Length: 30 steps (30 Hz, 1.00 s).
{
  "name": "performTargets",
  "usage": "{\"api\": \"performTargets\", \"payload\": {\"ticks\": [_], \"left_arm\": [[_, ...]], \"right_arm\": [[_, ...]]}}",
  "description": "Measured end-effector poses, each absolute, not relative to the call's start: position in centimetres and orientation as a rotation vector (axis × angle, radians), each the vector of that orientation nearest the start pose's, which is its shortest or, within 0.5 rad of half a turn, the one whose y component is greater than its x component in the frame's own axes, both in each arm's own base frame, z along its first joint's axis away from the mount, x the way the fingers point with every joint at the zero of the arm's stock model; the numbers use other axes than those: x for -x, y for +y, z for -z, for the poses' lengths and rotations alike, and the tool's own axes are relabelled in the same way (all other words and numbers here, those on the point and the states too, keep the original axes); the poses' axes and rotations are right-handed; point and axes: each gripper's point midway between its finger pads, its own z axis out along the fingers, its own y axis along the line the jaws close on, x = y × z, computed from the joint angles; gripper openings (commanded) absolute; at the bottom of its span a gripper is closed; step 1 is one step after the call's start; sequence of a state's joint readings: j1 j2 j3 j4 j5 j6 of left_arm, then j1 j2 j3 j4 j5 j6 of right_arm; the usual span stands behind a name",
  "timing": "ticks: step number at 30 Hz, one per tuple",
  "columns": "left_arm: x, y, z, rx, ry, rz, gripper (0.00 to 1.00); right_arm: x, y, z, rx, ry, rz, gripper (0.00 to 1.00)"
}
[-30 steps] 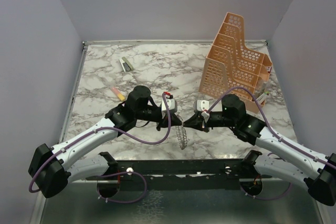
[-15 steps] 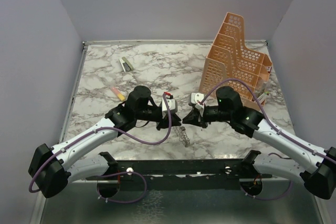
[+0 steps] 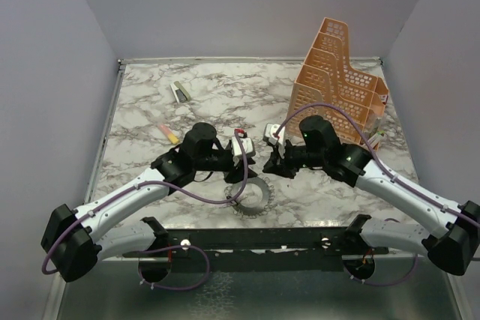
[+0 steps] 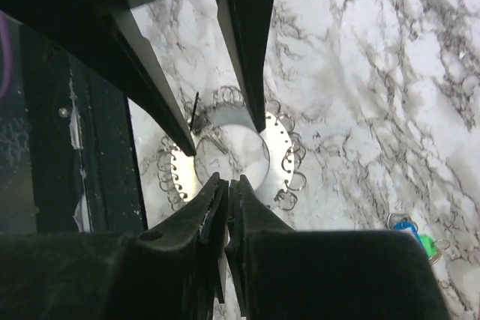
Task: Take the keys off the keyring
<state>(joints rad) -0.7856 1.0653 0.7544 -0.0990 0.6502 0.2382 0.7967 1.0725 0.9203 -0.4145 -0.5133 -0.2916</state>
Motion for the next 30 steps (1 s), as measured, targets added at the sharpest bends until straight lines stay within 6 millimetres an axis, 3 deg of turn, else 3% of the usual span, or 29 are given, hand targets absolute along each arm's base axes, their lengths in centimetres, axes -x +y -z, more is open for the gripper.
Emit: {"api": "performTargets", "payload": {"ticks": [4, 11, 17, 21, 30], "left_arm": [[-18.1, -29.8, -19.2, -1.254, 1.626, 0.914, 0.50], [-21.2, -27.6, -15.9, -0.893, 1.976, 0.766, 0.52], [-19.6, -24.9, -13.0, -0.650, 2.181, 0.736, 0.53], [-18.7, -24.7, -12.6, -0.556, 2.244, 0.764, 0.53], [-16.9, -23.5, -9.3, -0.427, 2.393, 0.745, 0.53]], "right_arm": [[-17.0, 28.3, -17.5, 1.366, 1.819, -0.863, 0.35], [-17.0, 28.4, -11.6, 1.327, 2.068, -0.875, 0.39], [-17.1, 28.5, -8.7, 1.270, 2.202, -0.880, 0.39], [-17.1, 28.5, -6.5, 1.241, 2.297, -0.868, 0.40], [-18.5, 27.9, -2.5, 1.155, 2.450, -0.739, 0.45]]}}
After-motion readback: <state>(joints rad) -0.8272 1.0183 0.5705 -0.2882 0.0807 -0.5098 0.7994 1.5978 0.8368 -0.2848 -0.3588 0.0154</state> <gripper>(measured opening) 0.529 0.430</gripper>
